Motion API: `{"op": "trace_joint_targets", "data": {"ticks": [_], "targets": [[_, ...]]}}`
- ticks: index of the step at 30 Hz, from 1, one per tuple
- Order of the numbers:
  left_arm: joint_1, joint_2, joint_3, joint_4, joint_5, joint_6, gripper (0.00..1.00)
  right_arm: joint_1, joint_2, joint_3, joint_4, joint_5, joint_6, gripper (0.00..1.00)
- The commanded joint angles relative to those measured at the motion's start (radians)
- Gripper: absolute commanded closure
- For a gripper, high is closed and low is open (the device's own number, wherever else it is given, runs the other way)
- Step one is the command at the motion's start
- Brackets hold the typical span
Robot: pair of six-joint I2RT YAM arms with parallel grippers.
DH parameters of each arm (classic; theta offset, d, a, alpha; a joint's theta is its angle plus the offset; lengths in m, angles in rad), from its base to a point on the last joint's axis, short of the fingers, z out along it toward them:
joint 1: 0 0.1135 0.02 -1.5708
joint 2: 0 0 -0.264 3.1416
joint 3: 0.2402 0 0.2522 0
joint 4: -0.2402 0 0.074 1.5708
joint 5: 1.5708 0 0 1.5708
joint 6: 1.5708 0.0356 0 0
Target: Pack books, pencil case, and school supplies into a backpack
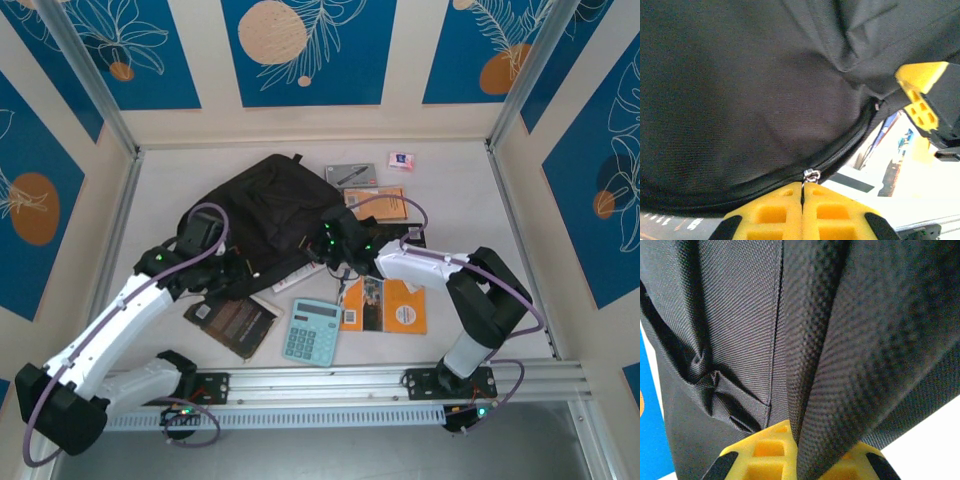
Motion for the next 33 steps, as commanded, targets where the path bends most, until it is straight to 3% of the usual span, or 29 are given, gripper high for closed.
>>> {"op": "trace_joint_targets", "data": {"ticks": [1, 7, 15, 17, 21, 26, 28, 33], "targets": [[0.053, -0.061, -0.022, -0.128, -0.013, 0.065, 1.0, -0.045, 0.017, 0.004, -0.083, 0.064, -0.044, 1.0], [0.078, -0.081, -0.013, -0.207, -0.07, 0.119, 1.0, -0.157, 0.037, 0.0, -0.062, -0.055, -0.14, 1.0], [0.091, -0.081, 0.001, -0.113, -0.137, 0.145, 1.0, -0.299, 0.075, 0.092, -0.205, -0.2, -0.322, 1.0], [0.092, -0.059, -0.009, -0.059, -0.088, 0.142, 1.0, -0.32, 0.084, 0.127, -0.244, -0.233, -0.373, 0.89], [0.07, 0.031, -0.002, 0.086, 0.112, 0.128, 1.0, -0.307, 0.073, 0.181, -0.308, -0.292, -0.404, 0.54], [0.016, 0.1, 0.105, 0.108, 0.158, 0.133, 1.0, -0.225, 0.014, 0.254, -0.528, -0.159, -0.269, 0.38], [0.005, 0.109, 0.122, 0.13, 0.184, 0.113, 1.0, -0.21, -0.002, 0.28, -0.621, -0.16, -0.192, 0.35], [-0.046, 0.156, 0.182, 0.137, 0.196, 0.09, 1.0, -0.127, -0.096, 0.23, -0.622, -0.161, -0.061, 0.26]]}}
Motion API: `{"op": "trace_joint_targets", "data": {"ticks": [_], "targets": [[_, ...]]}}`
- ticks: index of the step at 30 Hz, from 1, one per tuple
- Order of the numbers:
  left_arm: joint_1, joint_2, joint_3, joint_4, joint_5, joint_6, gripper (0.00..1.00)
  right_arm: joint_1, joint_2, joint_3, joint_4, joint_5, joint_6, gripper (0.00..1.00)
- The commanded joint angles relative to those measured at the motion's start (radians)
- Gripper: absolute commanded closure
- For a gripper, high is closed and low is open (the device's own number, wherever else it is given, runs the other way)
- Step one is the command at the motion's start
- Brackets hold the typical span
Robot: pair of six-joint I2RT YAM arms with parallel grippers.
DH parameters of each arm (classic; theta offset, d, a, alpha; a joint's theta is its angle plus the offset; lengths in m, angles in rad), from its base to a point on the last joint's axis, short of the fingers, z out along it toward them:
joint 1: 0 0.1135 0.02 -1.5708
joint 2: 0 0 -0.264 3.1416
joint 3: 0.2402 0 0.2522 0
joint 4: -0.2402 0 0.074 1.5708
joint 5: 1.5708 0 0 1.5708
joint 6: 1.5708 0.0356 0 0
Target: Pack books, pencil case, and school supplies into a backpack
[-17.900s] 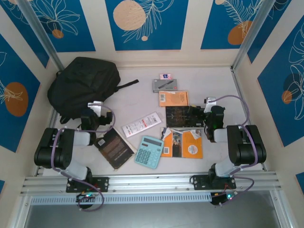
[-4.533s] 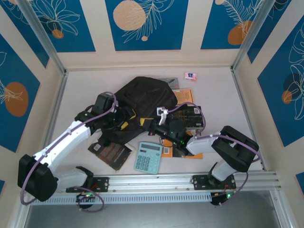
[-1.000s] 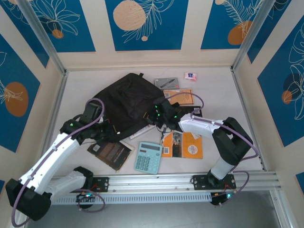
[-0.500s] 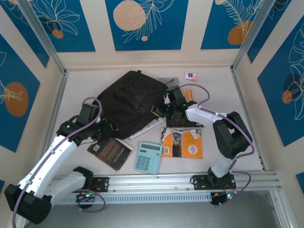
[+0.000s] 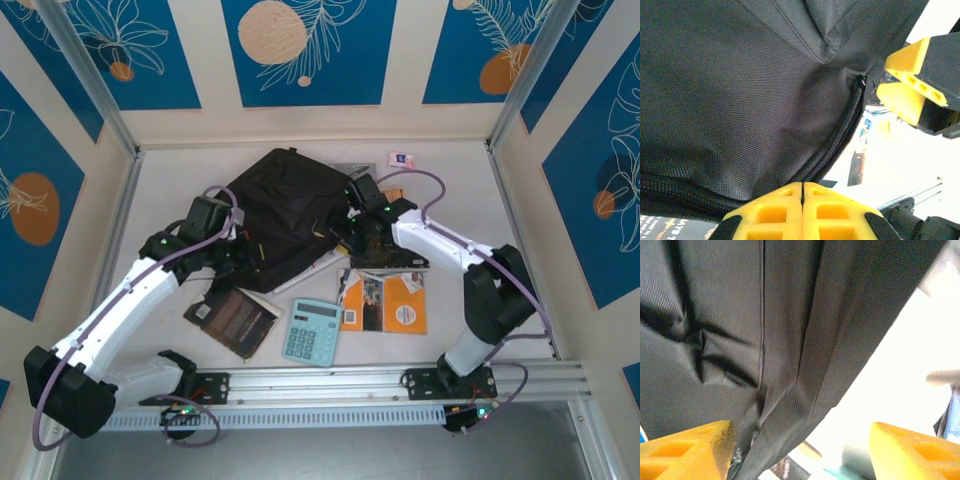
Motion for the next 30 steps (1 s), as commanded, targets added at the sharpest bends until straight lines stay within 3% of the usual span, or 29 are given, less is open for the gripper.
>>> {"op": "trace_joint_targets", "data": {"ticks": [1, 6, 12, 15, 23, 30], "targets": [[-0.042, 0.034, 0.073, 0.032, 0.04, -0.014, 1.0, 0.048, -0.075, -0.026, -0.058, 0.011, 0.131, 0.25], [-0.092, 0.059, 0.113, 0.04, 0.027, -0.041, 1.0, 0.106, -0.088, -0.061, 0.037, -0.029, 0.205, 0.27], [-0.15, 0.063, 0.123, 0.047, 0.005, -0.066, 1.0, 0.147, -0.053, -0.066, 0.127, -0.04, 0.244, 0.36], [-0.158, 0.058, 0.116, 0.033, -0.01, -0.068, 1.0, 0.158, -0.031, -0.059, 0.144, -0.023, 0.224, 0.5], [-0.158, -0.002, 0.084, -0.027, -0.113, -0.043, 1.0, 0.112, -0.028, -0.111, 0.135, 0.024, 0.113, 0.99], [-0.148, -0.044, 0.021, -0.059, -0.199, -0.025, 1.0, 0.061, -0.07, -0.164, 0.129, 0.026, 0.055, 1.0]]}}
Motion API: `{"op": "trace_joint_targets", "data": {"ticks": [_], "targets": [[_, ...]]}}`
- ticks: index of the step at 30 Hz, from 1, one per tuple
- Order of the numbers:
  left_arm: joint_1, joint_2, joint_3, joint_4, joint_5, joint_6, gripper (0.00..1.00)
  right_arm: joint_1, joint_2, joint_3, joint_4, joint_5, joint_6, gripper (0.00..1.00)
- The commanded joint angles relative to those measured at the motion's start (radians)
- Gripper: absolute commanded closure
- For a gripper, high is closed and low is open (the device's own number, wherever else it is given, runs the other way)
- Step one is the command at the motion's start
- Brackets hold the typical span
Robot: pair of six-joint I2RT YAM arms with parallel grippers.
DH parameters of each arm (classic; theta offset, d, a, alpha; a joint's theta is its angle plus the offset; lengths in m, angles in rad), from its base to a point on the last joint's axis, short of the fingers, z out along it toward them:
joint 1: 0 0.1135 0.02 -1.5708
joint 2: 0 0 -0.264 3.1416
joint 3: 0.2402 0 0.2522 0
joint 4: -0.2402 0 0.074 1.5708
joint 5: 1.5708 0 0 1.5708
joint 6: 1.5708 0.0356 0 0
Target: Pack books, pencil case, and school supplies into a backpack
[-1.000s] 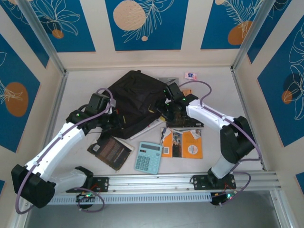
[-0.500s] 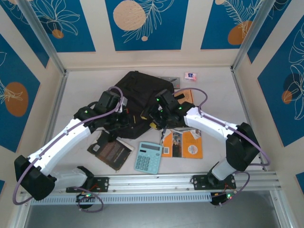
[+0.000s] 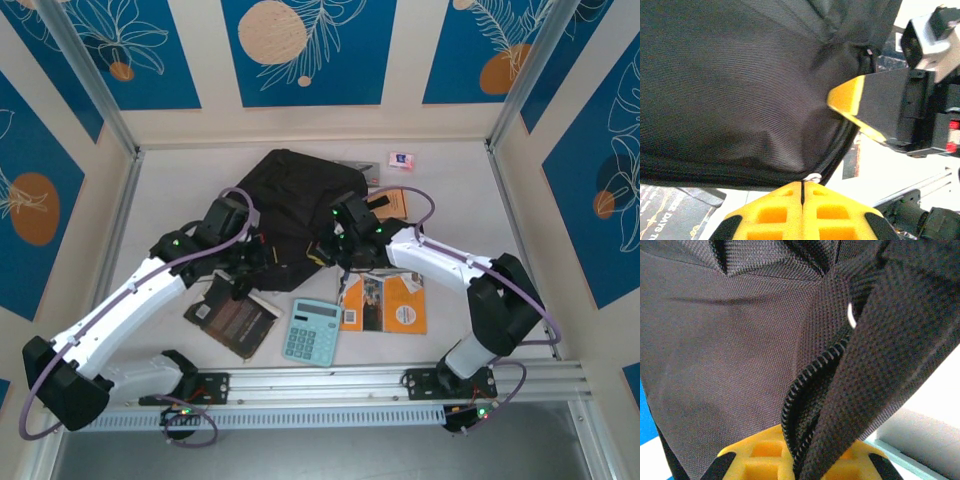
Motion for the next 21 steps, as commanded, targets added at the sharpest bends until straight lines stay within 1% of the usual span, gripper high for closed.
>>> {"op": "trace_joint_targets", "data": {"ticks": [1, 6, 12, 16, 21], "targets": [[0.003, -0.054, -0.022, -0.039, -0.078, 0.028, 1.0, -0.043, -0.028, -0.036, -0.054, 0.058, -0.063, 1.0], [0.029, -0.069, -0.03, -0.059, -0.133, 0.063, 1.0, -0.052, -0.036, -0.047, -0.054, 0.047, -0.086, 1.0], [0.089, -0.075, -0.047, -0.062, -0.145, 0.095, 1.0, -0.07, -0.051, -0.046, -0.076, 0.049, -0.132, 1.0], [0.142, -0.082, -0.073, -0.061, -0.135, 0.107, 1.0, -0.1, -0.068, -0.046, -0.108, 0.069, -0.177, 1.0], [0.232, -0.089, -0.111, -0.037, -0.104, 0.113, 1.0, -0.15, -0.073, -0.053, -0.127, 0.074, -0.226, 1.0]]}}
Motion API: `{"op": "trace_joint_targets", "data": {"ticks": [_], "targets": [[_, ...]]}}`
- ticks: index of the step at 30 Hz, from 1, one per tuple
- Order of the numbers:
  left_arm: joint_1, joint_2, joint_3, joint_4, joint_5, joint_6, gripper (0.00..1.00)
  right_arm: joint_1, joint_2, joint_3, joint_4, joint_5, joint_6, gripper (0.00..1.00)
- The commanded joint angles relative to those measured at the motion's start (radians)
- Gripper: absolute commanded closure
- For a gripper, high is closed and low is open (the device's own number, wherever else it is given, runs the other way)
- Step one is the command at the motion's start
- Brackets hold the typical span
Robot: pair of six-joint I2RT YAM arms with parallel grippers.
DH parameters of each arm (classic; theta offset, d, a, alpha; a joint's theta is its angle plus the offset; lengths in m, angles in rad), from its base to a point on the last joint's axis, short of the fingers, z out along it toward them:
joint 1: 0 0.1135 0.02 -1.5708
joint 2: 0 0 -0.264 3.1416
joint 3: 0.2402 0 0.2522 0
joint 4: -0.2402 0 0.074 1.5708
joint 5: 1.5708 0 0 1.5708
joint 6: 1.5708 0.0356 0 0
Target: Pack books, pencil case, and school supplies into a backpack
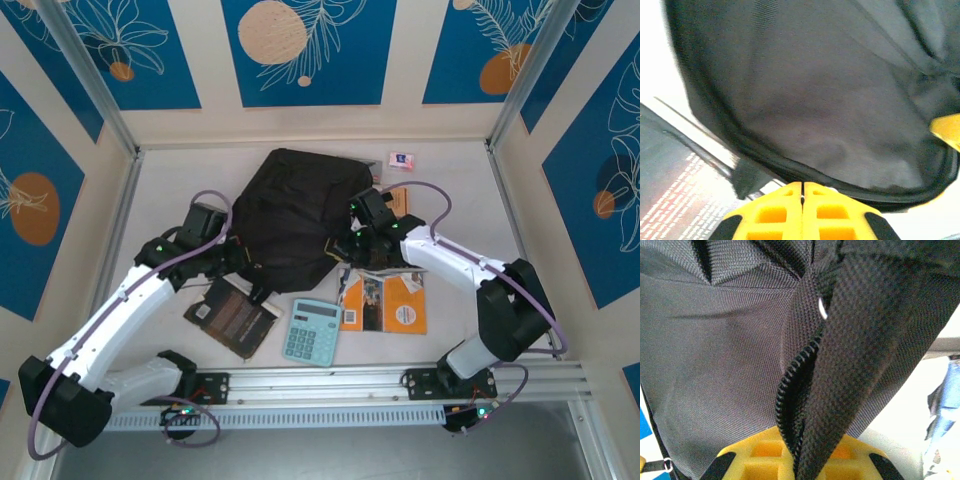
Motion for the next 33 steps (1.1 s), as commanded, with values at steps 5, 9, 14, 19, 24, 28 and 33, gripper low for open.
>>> {"op": "trace_joint_targets", "data": {"ticks": [5, 9, 14, 19, 24, 28, 33], "targets": [[0.082, -0.013, -0.011, -0.008, -0.056, 0.065, 1.0, -0.09, -0.007, 0.007, -0.09, 0.084, -0.134, 1.0], [0.083, -0.009, -0.004, 0.014, -0.015, 0.079, 1.0, -0.102, 0.046, 0.094, -0.153, 0.108, -0.21, 0.96], [0.066, 0.013, -0.01, 0.039, 0.11, 0.106, 1.0, -0.115, 0.153, 0.221, -0.167, 0.034, -0.286, 0.88], [-0.01, 0.007, -0.012, 0.045, 0.139, 0.117, 1.0, -0.116, 0.292, 0.421, -0.236, 0.017, -0.364, 0.86], [-0.09, 0.032, 0.01, 0.068, 0.153, 0.098, 1.0, -0.111, 0.396, 0.583, -0.31, 0.073, -0.391, 0.76], [-0.101, 0.08, 0.046, 0.103, 0.169, 0.071, 1.0, -0.103, 0.385, 0.636, -0.398, 0.203, -0.358, 0.47], [-0.107, 0.163, 0.124, 0.133, 0.18, 0.055, 1.0, -0.077, 0.277, 0.609, -0.503, 0.385, -0.24, 0.38]]}}
